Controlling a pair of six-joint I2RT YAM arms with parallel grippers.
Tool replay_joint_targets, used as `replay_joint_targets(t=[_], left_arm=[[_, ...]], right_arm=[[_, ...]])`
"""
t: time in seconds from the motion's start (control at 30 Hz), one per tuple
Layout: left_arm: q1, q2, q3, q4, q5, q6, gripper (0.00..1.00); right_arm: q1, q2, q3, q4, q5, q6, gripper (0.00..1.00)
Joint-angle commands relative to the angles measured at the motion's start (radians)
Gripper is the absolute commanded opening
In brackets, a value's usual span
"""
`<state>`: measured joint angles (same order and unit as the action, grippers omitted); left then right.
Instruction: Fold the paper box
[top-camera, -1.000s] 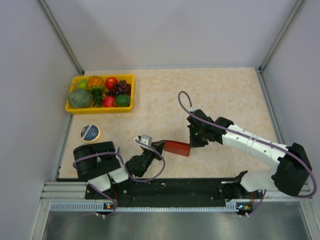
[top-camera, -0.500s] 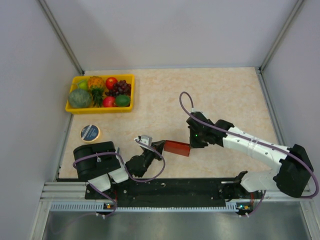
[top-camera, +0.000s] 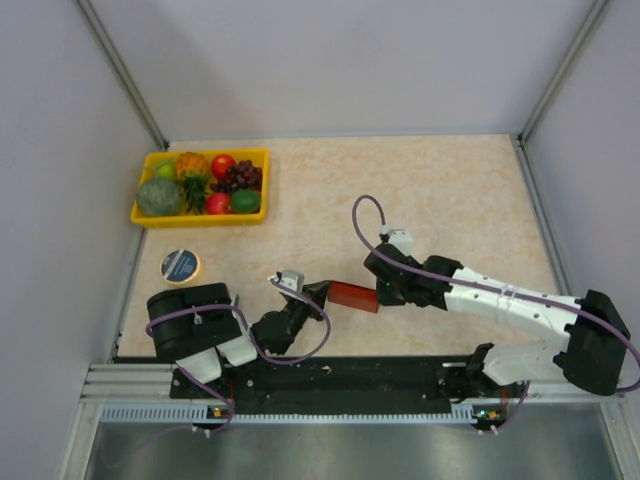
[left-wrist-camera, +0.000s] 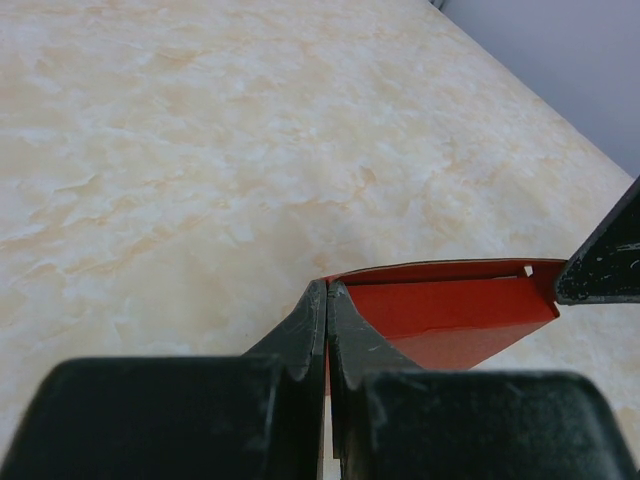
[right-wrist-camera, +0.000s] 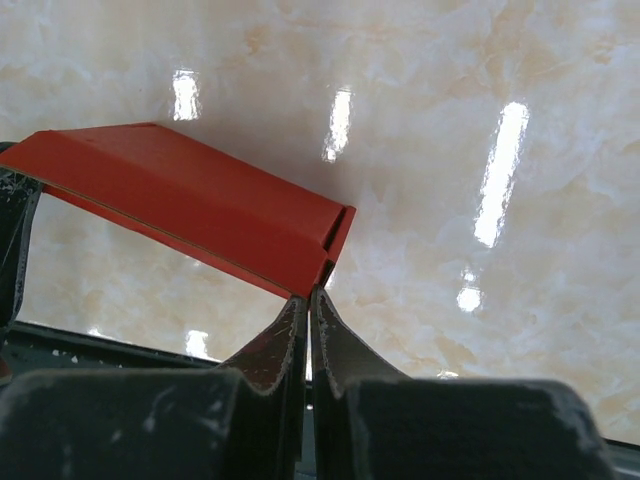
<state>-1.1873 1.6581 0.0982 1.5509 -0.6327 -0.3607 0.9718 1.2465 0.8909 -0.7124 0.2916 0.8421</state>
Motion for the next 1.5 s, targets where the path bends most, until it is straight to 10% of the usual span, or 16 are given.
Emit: replay_joint_targets(t=[0.0, 0.33, 0.53, 0.8, 1.03, 1.47], left_arm=[[-0.017, 0.051, -0.203, 0.117, 0.018, -0.015, 0.00], [-0.018, 0.089, -0.187, 0.118, 0.027, -0.046, 0.00], [-0.021, 0.088, -0.190, 0.118, 0.019, -0.046, 0.00], [-0.024, 0.081, -0.195, 0.118, 0.016, -0.044, 0.00], [-0.028, 0.080, -0.195, 0.118, 0.019, -0.043, 0.00], [-0.029, 0.077, -0.196, 0.117, 0.021, -0.040, 0.00]], right_arm=[[0.064, 0.010, -0.070, -0.038, 0.124, 0.087, 0.00], [0.202, -0.099, -0.207, 0.094, 0.281, 0.106, 0.00], [0.200, -0.263, -0.138, 0.074, 0.175, -0.096, 0.46], [-0.080, -0.314, -0.012, 0.091, -0.201, -0.202, 0.62], [-0.159, -0.101, 0.068, 0.086, -0.416, -0.300, 0.42], [-0.162, -0.087, 0.019, -0.001, -0.286, -0.311, 0.20]])
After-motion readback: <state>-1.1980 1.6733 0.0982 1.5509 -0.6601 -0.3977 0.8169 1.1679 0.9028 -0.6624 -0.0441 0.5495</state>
